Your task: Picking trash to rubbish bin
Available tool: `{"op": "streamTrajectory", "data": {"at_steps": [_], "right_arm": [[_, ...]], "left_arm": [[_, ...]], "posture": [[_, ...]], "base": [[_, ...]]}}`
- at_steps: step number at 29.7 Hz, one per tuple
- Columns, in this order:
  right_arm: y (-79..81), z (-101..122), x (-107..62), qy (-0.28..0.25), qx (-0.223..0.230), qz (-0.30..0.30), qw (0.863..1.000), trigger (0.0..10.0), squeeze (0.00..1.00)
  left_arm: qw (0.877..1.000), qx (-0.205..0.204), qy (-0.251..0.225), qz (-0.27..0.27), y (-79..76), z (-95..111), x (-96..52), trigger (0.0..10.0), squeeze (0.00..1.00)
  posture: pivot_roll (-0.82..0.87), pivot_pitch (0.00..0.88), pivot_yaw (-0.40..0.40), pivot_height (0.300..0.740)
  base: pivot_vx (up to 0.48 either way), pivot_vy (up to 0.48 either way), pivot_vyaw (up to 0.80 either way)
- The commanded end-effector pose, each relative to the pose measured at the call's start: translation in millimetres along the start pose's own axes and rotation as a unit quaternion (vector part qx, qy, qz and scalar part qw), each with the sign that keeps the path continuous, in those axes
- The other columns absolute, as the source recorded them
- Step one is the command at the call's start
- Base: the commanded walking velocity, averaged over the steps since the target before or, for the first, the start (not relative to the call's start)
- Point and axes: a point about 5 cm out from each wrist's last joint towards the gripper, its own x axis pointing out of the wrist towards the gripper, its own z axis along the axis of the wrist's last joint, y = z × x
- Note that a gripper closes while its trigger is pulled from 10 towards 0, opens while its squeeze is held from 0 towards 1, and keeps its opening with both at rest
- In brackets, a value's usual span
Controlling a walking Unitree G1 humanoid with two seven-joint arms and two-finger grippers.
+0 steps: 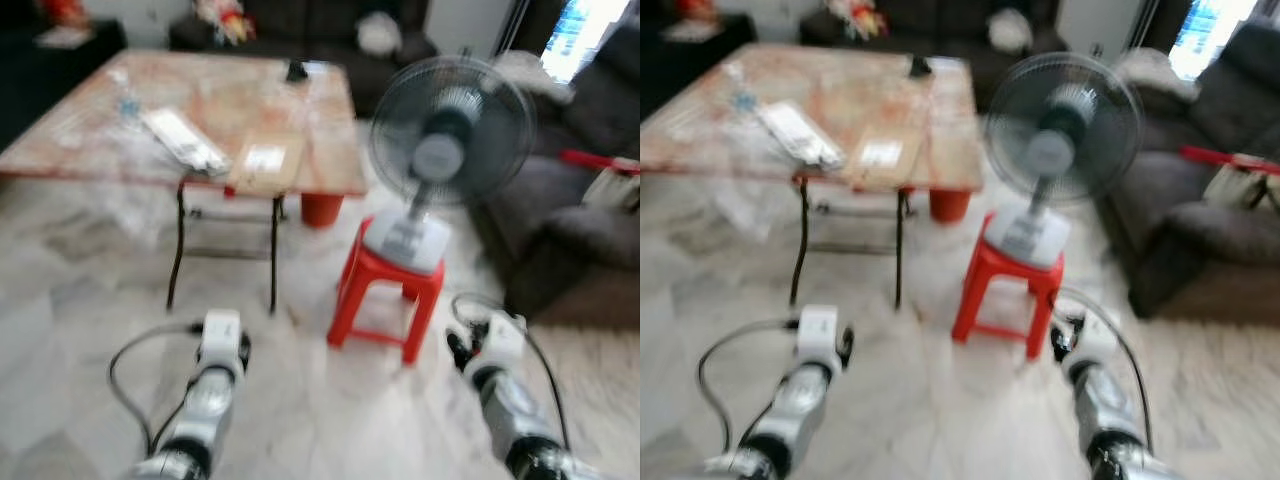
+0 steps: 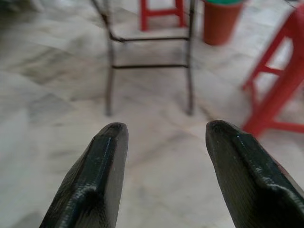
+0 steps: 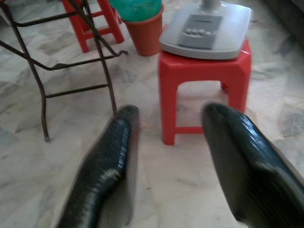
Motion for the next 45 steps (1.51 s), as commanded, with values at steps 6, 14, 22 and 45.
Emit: {"op": "streamTrajectory", "data": {"at_steps": [6, 14, 22, 45], "right_arm": [[-12.6, 1.8, -3.8, -0.007, -0.002, -0.015, 1.000, 10.0, 0.00], [-12.5, 1.9, -3.8, -0.008, -0.002, -0.013, 1.000, 10.0, 0.00], [-12.6, 1.9, -3.8, -0.008, -0.002, -0.013, 1.000, 10.0, 0.00], [118.5, 128.1, 9.5, -0.232, 0.016, 0.216, 0.949, 10.0, 0.00]], "left_arm": [[1.000, 0.004, -0.015, -0.015, -12.7, 5.6, 0.0, 10.0, 0.00], [1.000, 0.005, -0.016, -0.014, -12.7, 5.6, -0.1, 10.0, 0.00], [1.000, 0.005, -0.016, -0.014, -12.9, 5.6, -0.1, 10.0, 0.00], [0.957, 0.026, -0.286, -0.024, -31.2, 158.2, 1.8, 10.0, 0.00]], "posture": [[-0.03, 0.000, -0.074, 0.740], [-0.03, 0.000, -0.074, 0.740], [-0.03, 0.000, -0.074, 0.740], [-0.01, 0.000, -0.063, 0.740]], "base": [[0.000, 0.375, 0.00], [0.000, 0.375, 0.00], [0.000, 0.375, 0.00], [0.370, 0.000, 0.17]]}}
